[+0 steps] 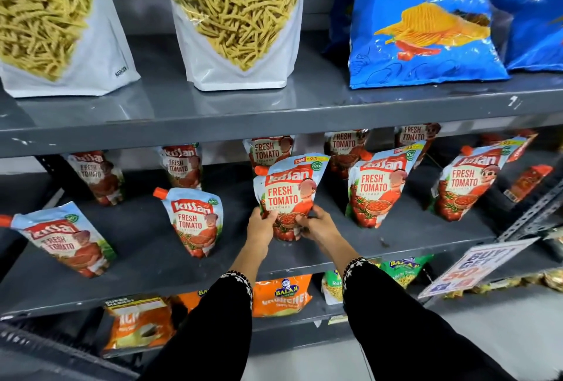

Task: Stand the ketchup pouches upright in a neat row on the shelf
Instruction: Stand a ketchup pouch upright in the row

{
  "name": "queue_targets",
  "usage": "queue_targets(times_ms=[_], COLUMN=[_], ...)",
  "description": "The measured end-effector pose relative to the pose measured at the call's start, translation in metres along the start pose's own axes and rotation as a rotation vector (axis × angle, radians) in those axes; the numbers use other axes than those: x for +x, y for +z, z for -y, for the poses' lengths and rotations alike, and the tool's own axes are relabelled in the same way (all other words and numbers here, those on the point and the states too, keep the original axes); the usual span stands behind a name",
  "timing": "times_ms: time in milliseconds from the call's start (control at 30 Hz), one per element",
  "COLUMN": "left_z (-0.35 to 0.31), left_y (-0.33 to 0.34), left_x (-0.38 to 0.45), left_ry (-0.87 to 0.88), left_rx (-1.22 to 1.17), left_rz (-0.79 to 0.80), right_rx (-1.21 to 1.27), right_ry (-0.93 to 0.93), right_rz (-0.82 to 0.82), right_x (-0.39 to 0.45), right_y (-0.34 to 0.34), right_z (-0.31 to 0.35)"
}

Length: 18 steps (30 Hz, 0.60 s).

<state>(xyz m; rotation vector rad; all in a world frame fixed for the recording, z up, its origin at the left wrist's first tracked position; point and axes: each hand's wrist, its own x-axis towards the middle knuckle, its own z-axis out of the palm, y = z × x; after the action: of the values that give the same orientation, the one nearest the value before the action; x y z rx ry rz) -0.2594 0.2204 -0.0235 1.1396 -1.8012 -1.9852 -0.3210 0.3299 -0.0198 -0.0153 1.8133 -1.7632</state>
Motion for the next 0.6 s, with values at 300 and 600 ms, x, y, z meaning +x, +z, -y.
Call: queue_targets(times_ms=[300,600], left_z=[-0.002,0.01], left_y=[0.001,-0.01], left_x=[-0.003,-0.016], left_ry=[-0.001,-0.056], left_rx=[0.016,0.07], left_rz=[-0.008,-0.096], right_rx=[-0.032,-0.147], right_ry=[-0.014,0.013], right_rz=[0.026,-0.127], right_x=[-0.001,-0.003], right_y=[-0.003,0.003], right_z=[0.001,-0.013])
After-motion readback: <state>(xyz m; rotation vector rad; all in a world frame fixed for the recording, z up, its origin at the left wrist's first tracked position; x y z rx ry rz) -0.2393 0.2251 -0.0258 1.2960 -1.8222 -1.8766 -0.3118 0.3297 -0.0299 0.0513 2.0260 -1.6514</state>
